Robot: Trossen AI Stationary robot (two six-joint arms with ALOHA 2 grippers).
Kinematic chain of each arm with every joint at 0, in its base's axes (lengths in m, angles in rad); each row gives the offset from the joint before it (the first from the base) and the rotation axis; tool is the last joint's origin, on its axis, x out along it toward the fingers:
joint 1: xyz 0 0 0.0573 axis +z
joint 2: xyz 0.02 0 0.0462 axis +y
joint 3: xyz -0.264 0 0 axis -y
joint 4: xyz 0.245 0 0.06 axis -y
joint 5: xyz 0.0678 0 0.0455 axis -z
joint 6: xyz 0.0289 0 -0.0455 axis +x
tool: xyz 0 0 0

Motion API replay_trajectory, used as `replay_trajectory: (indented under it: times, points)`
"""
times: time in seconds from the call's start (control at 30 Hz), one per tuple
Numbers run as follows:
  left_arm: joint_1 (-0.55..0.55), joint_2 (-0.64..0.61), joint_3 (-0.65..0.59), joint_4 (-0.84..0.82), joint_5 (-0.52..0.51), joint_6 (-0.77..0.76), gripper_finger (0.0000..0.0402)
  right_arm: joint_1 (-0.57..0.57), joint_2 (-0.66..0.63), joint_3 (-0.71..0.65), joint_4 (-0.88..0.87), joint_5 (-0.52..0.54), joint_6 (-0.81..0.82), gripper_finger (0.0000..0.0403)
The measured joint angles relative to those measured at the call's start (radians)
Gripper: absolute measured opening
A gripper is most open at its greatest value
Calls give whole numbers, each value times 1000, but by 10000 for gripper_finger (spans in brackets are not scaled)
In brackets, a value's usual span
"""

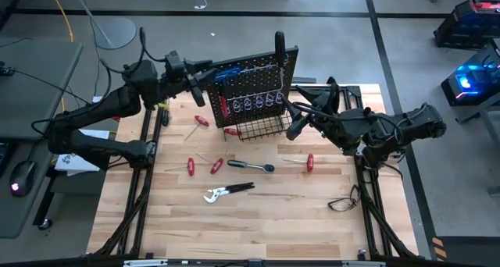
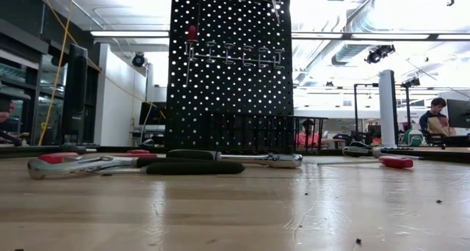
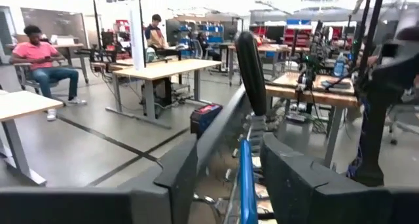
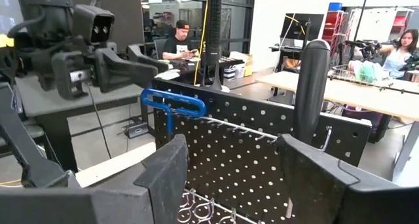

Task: Hang tools onto peg board
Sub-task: Hang the gray screwdriver on the peg board

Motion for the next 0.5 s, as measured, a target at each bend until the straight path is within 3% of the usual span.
replay_trajectory:
  times: [0.27, 0.5]
  points:
    - [-8, -58, 0, 4, 10, -49, 168, 0, 0, 0, 0, 1, -2, 224]
    - [-95, -83, 1, 34, 71, -80, 168, 0, 0, 0, 0, 5, -2, 224]
